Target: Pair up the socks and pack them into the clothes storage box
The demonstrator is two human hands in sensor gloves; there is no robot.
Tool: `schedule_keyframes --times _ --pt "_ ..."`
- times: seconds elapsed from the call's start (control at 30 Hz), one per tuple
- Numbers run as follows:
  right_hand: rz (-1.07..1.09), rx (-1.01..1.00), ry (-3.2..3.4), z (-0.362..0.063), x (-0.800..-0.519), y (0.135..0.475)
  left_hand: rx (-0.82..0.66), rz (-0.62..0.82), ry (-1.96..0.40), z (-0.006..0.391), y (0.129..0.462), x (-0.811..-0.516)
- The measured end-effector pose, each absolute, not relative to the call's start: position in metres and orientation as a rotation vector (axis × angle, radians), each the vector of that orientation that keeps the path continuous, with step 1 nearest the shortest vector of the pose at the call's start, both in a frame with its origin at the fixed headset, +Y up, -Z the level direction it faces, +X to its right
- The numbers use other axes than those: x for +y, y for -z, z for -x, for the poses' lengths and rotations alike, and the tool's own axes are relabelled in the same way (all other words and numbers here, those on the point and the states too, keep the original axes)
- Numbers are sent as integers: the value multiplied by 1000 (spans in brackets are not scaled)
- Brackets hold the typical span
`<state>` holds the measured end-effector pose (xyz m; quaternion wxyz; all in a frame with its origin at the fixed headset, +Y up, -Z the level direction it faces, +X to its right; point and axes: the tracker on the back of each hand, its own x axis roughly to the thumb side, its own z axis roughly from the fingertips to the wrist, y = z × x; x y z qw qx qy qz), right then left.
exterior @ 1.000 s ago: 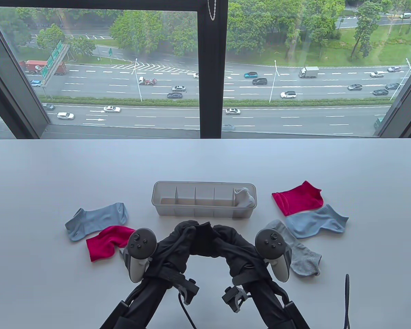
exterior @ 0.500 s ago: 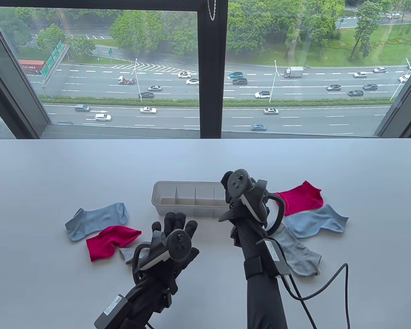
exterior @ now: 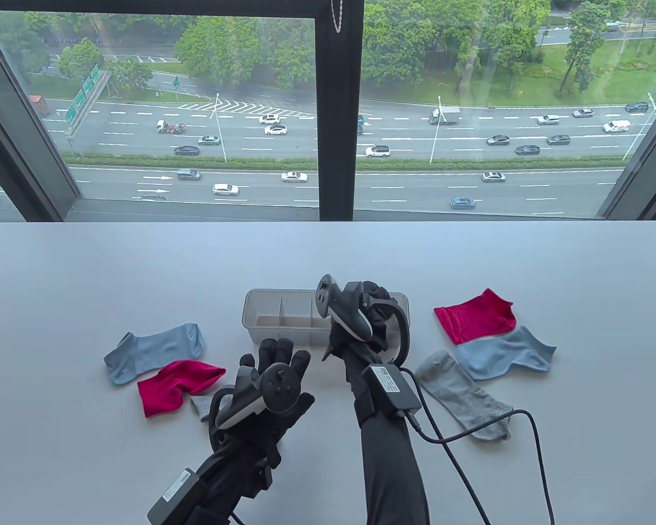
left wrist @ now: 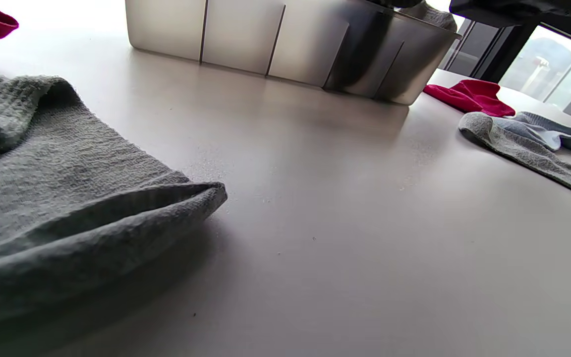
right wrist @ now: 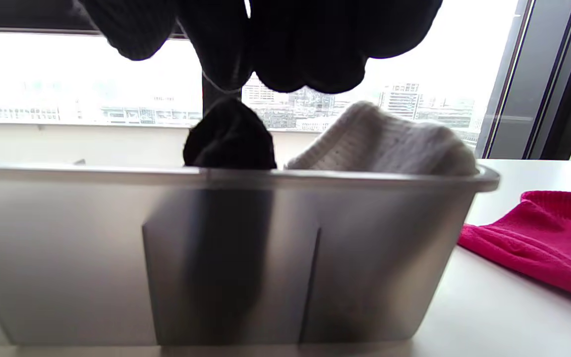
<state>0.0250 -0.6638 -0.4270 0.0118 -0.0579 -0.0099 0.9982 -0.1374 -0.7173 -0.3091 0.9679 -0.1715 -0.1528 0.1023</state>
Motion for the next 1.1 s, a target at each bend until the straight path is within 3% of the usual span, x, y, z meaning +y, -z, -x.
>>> schedule_keyframes --times 0.13,0.23,0.4,0.5,0.53,0.6,0.67,0.77,0.97,1.03,1.1 --pt "164 -44 -3044 -62 -630 397 -339 339 -193 133 306 -716" --pt "291 96 -3023 -97 -635 375 -357 332 -191 130 305 -715" --pt "624 583 -2984 -167 -690 344 -386 326 -198 125 302 -713" --pt "725 1232 -2871 -201 -739 329 -401 324 -207 123 301 -713" --pt "716 1333 -2850 -207 -752 324 -405 327 -212 122 301 -713" --pt "555 1231 -2975 -213 -760 321 -413 333 -219 121 301 -713" --pt "335 791 -3256 -208 -752 318 -430 330 -218 118 300 -713" --pt "190 773 -3141 -189 -745 319 -494 330 -213 110 297 -711" --pt "-320 542 -2774 -121 -697 316 -633 302 -249 87 285 -708" --pt "-540 508 -2576 -102 -683 307 -649 212 -265 83 282 -703" --pt "-566 398 -2448 -97 -677 299 -624 37 -337 85 278 -694"
